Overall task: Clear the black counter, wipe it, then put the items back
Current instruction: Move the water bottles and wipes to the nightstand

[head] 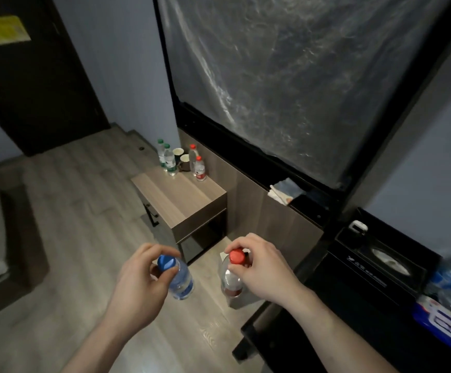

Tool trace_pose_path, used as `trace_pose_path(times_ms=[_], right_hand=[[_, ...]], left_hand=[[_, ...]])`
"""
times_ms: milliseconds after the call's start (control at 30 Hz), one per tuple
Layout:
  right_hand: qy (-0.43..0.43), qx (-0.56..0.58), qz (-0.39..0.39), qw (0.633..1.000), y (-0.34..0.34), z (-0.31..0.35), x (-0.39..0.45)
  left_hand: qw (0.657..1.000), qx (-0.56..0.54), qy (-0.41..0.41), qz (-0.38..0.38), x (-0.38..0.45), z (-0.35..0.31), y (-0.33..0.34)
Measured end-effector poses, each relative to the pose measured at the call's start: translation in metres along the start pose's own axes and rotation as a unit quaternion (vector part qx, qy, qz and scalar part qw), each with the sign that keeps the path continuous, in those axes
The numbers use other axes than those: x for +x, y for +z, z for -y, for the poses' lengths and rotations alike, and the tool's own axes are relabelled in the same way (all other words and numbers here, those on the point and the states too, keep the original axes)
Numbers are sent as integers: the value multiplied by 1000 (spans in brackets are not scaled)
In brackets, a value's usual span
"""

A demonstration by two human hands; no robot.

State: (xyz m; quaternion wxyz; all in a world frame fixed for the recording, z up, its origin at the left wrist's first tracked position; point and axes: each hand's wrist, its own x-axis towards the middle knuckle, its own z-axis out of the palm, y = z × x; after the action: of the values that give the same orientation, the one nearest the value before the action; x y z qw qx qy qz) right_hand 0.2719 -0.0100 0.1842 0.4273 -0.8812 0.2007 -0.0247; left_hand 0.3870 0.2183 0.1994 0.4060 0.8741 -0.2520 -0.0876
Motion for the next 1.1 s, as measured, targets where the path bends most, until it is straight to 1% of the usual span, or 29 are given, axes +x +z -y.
trace_pose_path(times_ms=[100,233,467,633,700,867,1000,1100], right_hand=[[-9,-15,-12,1000,10,16,41],[-3,-24,-38,999,34,36,91],[75,-2,-87,993,85,73,176],[121,15,-132,984,103,91,219],[128,16,-150,980,106,94,234],[152,16,-168,974,111,83,291],[169,17,-153,973,116,66,352],[178,8,-133,975,120,53,403]], left_hand=[[1000,3,7,-3,41,25,-17],[999,1,30,18,97,64,-41],[995,5,66,71,207,137,-88],[989,22,79,122,284,174,-104],[988,22,82,132,309,187,-106],[986,24,82,146,381,207,-100],[985,23,83,151,435,218,-88],[985,19,65,157,476,227,-85]])
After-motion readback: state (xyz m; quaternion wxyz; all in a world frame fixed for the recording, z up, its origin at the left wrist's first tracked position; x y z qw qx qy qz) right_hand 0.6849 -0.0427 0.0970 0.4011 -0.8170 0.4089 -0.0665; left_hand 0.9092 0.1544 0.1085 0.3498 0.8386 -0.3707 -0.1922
